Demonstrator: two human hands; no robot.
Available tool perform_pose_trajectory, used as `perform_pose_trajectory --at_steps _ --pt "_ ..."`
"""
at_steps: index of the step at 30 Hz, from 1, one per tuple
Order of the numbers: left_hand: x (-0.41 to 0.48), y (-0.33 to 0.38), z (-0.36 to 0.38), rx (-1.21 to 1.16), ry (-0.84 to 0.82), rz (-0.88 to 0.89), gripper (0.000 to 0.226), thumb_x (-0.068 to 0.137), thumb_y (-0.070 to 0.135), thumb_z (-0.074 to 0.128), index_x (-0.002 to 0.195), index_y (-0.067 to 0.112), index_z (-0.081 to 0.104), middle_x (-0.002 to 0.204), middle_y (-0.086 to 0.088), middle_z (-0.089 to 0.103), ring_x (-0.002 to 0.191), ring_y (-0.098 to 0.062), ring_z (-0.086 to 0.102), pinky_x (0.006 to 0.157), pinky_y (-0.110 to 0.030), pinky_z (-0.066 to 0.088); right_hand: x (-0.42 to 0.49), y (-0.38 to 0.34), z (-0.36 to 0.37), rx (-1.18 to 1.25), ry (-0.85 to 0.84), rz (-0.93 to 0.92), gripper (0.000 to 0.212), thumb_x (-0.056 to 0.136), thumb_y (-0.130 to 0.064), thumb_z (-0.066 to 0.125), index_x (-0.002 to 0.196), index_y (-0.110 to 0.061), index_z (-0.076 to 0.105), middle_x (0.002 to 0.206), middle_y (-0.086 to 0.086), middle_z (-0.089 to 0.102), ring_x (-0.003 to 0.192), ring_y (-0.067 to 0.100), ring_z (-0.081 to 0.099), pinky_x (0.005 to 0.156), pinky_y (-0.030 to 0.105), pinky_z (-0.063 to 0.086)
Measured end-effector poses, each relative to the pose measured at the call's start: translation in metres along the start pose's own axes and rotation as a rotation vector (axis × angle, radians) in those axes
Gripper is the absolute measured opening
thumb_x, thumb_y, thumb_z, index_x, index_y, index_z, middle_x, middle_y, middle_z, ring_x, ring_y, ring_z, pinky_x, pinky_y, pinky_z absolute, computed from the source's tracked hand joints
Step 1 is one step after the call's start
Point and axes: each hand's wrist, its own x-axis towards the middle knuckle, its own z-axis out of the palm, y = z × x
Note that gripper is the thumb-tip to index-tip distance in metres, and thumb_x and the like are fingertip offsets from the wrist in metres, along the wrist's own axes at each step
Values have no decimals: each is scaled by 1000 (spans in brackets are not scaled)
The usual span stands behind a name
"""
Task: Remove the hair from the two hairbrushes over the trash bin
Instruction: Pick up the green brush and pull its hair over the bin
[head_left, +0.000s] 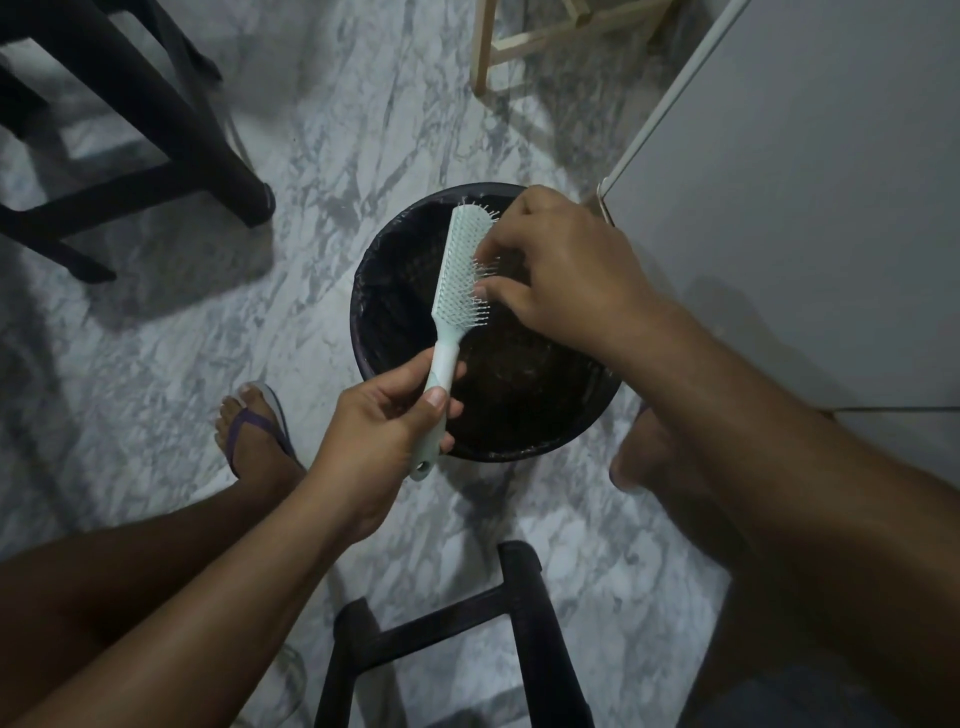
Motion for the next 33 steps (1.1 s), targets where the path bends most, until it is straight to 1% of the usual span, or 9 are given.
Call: perform_pose_trajectory --at_steps 6,8,10,13,17,20,22,27,33 --pt "1 -3 5 -79 -5 -82 37 99 2 53 132 12 64 117 1 75 76 -8 65 64 -28 54 2 2 13 72 20 60 14 91 -29 68 93 -17 74 105 -2 63 93 16 61 81 36 52" --pt "0 -3 6 -120 -13 -106 36 99 2 53 131 12 65 119 0 75 78 -9 65 64 -28 54 5 6 12 181 -21 132 15 93 -26 66 89 -15 74 93 -6 67 81 1 62 76 20 51" --pt "2 -2 6 -155 -6 -131 35 99 2 53 129 13 66 120 0 74 80 -10 65 64 -29 54 8 8 6 368 -10 229 19 98 -23 60 88 -12 72 80 -8 69 65 -8 63 61 6 47" --pt "4 -4 4 -172 29 -149 34 99 3 54 129 12 66 121 0 74 84 -12 65 66 -30 53 13 9 -13 607 118 342 21 103 -21 52 95 -14 70 74 -6 70 64 2 70 51 16 51" --pt "3 -3 5 -156 27 -135 34 99 4 54 129 13 67 121 1 74 83 -10 67 66 -30 54 10 8 -12 378 100 165 16 97 -24 60 99 -21 76 85 -15 69 79 3 66 76 24 54" --pt "3 -3 8 -169 22 -131 33 99 4 55 128 13 67 119 0 75 79 -9 66 64 -29 54 1 -1 7 242 -3 62 14 87 -34 71 98 -26 75 104 -6 65 78 8 62 80 36 56" --pt "2 -5 9 -128 21 -121 34 99 4 55 130 14 66 117 1 75 79 -8 66 65 -28 54 0 -8 13 163 -43 40 20 86 -39 72 101 -25 73 112 -5 59 87 12 61 83 41 55" --pt "0 -13 9 57 37 -60 38 99 5 56 135 15 63 113 3 75 78 -5 65 66 -27 52 1 -18 11 -46 -107 28 37 85 -46 73 112 -21 71 124 0 53 104 23 61 85 42 53" --pt "1 -8 10 52 51 -31 38 100 3 55 135 13 63 113 -1 74 76 -8 62 62 -25 51 2 -20 28 6 -11 -9 18 93 -30 68 99 -13 72 113 3 59 96 20 61 81 41 55"
